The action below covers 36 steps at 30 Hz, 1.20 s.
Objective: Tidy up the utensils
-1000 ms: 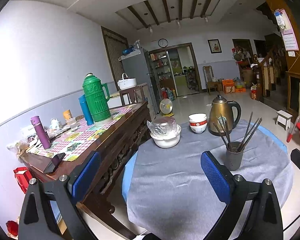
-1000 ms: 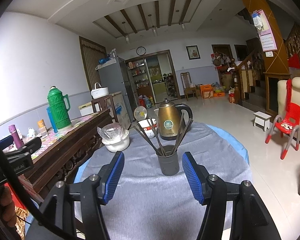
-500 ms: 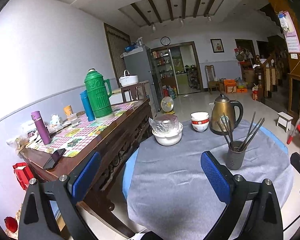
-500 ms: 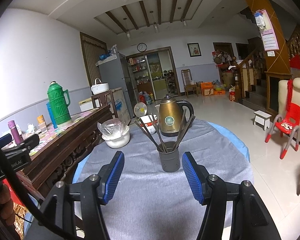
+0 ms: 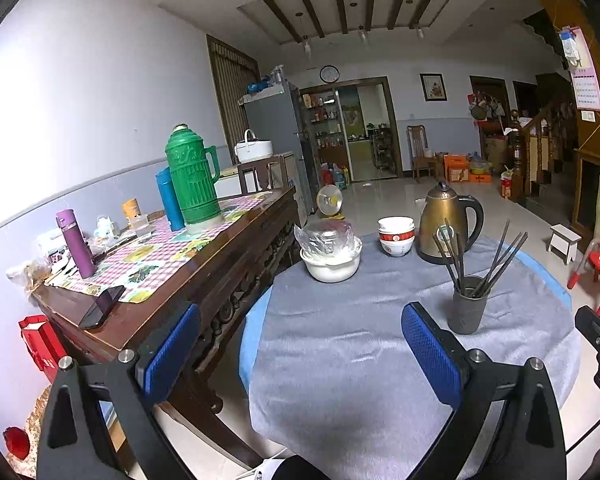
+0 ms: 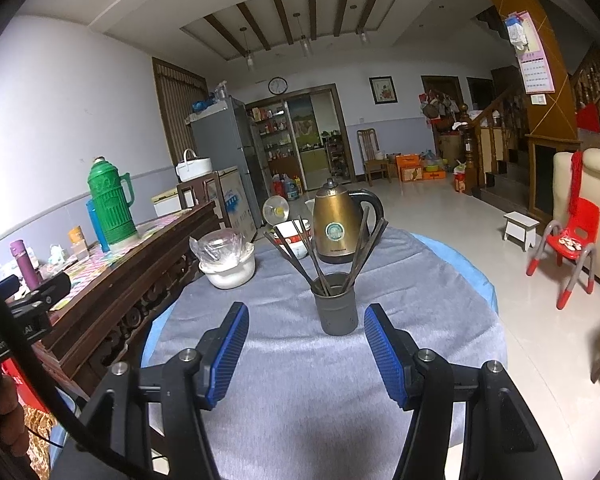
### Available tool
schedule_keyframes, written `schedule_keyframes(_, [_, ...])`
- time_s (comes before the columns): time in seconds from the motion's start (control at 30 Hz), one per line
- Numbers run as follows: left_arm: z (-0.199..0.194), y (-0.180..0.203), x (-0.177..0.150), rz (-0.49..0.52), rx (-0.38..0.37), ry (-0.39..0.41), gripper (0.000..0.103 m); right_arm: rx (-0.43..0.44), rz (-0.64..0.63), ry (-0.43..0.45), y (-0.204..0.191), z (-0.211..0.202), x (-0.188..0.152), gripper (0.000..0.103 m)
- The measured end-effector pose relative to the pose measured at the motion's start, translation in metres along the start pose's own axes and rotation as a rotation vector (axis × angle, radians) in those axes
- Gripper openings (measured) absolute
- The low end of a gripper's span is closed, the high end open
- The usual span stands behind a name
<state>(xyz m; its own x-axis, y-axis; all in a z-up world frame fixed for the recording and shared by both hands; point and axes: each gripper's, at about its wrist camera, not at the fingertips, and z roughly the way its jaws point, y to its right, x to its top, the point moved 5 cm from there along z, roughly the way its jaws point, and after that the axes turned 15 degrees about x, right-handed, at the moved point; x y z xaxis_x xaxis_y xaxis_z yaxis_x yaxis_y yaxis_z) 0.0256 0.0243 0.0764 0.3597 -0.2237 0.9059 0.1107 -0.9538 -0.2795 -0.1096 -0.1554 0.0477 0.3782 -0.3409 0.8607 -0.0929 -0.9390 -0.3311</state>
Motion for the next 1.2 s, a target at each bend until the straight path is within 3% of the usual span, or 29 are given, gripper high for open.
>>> schedule_keyframes(1.2, [0.016,-0.011,-0.016,-0.028,-0.051,-0.09,0.1,-0.01,0.0,-0.054,-0.007,0.013,-0.012,0.064])
